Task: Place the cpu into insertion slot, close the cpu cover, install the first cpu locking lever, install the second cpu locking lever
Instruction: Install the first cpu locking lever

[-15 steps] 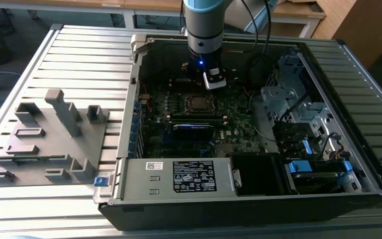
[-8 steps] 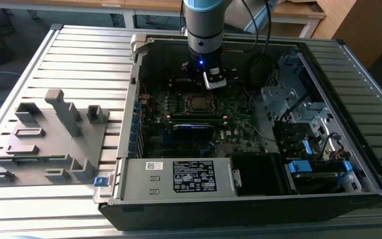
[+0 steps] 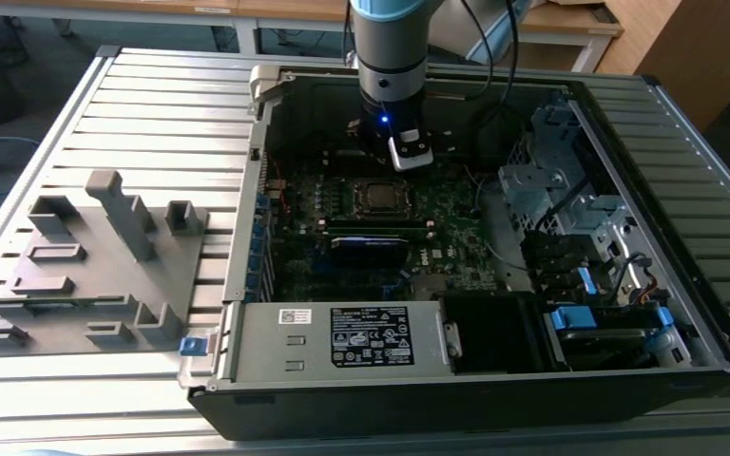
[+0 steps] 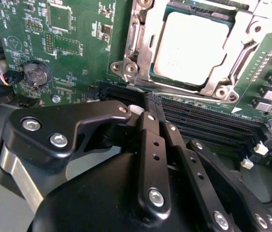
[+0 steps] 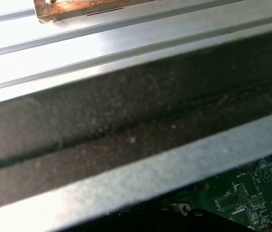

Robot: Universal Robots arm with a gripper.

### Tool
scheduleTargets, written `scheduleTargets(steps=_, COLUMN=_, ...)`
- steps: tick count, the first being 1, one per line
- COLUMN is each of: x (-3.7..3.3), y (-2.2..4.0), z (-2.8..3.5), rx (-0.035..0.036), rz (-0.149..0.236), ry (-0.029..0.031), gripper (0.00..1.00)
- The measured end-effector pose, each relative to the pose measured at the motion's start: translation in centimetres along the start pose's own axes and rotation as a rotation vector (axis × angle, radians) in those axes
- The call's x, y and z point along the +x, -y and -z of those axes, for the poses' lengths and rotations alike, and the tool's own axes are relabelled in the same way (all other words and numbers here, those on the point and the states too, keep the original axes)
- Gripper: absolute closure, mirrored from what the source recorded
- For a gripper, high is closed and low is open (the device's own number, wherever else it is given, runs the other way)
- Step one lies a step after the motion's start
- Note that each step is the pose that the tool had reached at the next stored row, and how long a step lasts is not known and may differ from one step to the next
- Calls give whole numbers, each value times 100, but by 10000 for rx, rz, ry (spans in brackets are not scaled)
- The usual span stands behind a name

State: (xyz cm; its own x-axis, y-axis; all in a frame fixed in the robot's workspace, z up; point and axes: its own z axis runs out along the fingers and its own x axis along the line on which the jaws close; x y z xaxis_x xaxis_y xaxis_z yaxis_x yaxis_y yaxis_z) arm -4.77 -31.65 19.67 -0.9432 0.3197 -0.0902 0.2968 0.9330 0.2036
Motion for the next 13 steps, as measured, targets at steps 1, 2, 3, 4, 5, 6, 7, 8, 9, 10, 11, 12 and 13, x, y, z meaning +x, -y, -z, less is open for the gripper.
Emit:
scheduleTargets(steps=1, x=0, y=0, z=-1, rx=6, rz=-19, ry=7, gripper=89)
scheduleTargets(steps=2, x=1, y=0, z=-2, rx=8, rz=-39, ry=13, gripper=89)
scheduleTargets(steps=3, x=1, y=0, z=-2, rx=9, rz=-58, ry=17, gripper=89)
scheduleTargets(steps=4, x=1, y=0, z=-3, rx=10, rz=-74, ry=21, gripper=89)
scheduleTargets(steps=5, x=1, y=-1, z=-4, rx=14, rz=-88, ry=26, gripper=89)
scheduleTargets(steps=6, x=1, y=-1, z=-4, rx=48, rz=-93, ry=44, gripper=89)
scheduleTargets(steps=7, x=1, y=-1, z=-5, rx=93, rz=-93, ry=68, gripper=89)
scheduleTargets(steps=8, x=1, y=-1, z=-5, rx=123, rz=-96, ry=89, gripper=89)
scheduleTargets(steps=9, x=1, y=0, z=-5, rx=142, rz=-102, ry=108, gripper=89)
scheduleTargets(steps=10, x=1, y=0, z=-6, rx=153, rz=-107, ry=127, gripper=89)
scheduleTargets(steps=11, x=1, y=1, z=-6, rx=159, rz=-113, ry=133, gripper=89)
scheduleTargets(steps=12, x=1, y=1, z=-6, rx=160, rz=-117, ry=135, gripper=89)
scheduleTargets(steps=13, x=1, y=1, z=-8, rx=161, rz=-122, ry=136, gripper=89)
